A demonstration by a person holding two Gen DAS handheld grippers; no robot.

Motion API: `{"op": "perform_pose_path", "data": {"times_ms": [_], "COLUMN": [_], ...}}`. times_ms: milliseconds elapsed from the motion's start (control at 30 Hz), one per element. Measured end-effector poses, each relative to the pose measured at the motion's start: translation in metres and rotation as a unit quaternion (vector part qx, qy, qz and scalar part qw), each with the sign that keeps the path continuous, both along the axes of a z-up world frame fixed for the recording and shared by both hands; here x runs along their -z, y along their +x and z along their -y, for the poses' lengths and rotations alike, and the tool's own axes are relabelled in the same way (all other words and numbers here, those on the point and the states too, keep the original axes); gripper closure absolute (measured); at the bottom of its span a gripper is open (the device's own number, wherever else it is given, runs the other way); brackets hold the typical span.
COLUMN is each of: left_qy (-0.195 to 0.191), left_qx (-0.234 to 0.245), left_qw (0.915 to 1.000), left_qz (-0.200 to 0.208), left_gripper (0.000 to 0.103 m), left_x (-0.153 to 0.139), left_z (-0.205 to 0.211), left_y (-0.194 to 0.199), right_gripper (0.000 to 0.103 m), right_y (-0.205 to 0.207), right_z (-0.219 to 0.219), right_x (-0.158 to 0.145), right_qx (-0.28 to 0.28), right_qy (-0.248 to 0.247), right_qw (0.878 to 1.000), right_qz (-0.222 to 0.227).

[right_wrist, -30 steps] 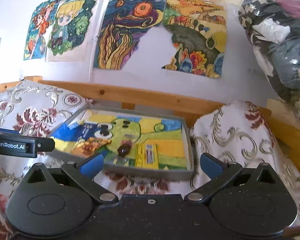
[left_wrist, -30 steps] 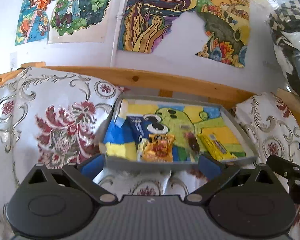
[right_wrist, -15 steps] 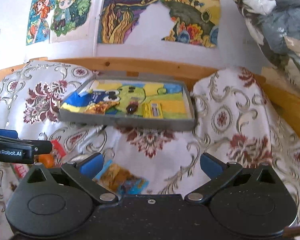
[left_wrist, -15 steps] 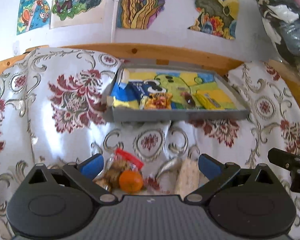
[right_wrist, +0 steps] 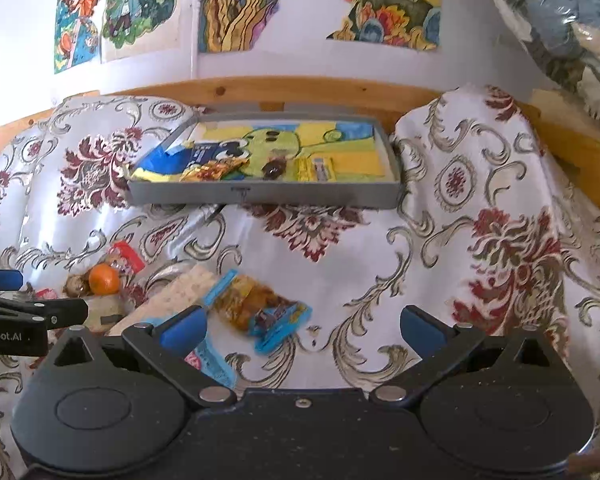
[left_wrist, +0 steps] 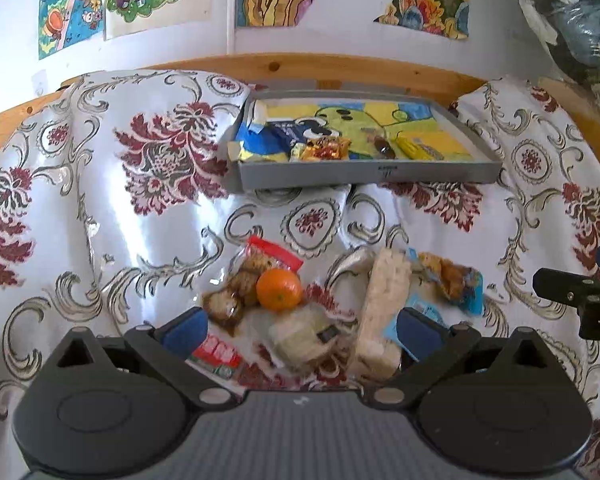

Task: Organize snacks
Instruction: 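Grasp the rice-cake bar with the left gripper while the right grasps the blue fish packet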

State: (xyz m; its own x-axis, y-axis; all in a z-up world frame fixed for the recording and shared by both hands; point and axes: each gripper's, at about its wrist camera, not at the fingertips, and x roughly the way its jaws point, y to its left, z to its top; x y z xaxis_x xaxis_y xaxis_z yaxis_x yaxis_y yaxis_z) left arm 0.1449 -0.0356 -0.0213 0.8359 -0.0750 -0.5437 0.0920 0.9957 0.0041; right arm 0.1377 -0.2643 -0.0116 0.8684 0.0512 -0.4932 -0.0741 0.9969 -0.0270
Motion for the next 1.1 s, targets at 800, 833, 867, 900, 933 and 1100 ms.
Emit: {"op": "perform_pose_path", "data": {"times_ms": [800,833,867,900,933,1100], "left_qy": [0.027,0.027,0.028,0.029,0.03,0.035], "left_qx": [-0.033,-0.033,-0.032,-0.031,-0.03,-0.021], "left_qw": [0.9985,0.9985,0.9985,0.9985,0.9985,0.9986], "left_qz": [-0.035,-0.035,-0.035,-0.035,-0.035,-0.034], "left_gripper": [0.001,0.001,0.001,0.001,0.001,0.001], "left_x": [0.017,0.017,0.017,0.016,0.016,0.014], "left_z": [-0.022,-0.022,-0.022,-0.022,-0.022,-0.021], "left_y": [-0.009,-0.008,-0.008,-0.008,-0.007,-0.002], "right_gripper": [0.001,0.001,0.001,0.001,0.001,0.001], "right_y": [0.007,0.007,0.007,0.007,0.007,0.011], "right_z": [-0.025,-0.026,-0.026,-0.026,-0.026,-0.025], "right_x": [0.023,0.023,0.023,0.024,0.024,0.027], "right_qx": [-0.068,-0.069,-0.07,-0.072,-0.074,-0.098], "right_qy": [-0.009,-0.01,-0.01,-0.011,-0.011,-0.005], "right_qw": [0.996,0.995,0.995,0.995,0.995,0.992], "right_qz": [-0.064,-0.065,-0.066,-0.068,-0.069,-0.078]}}
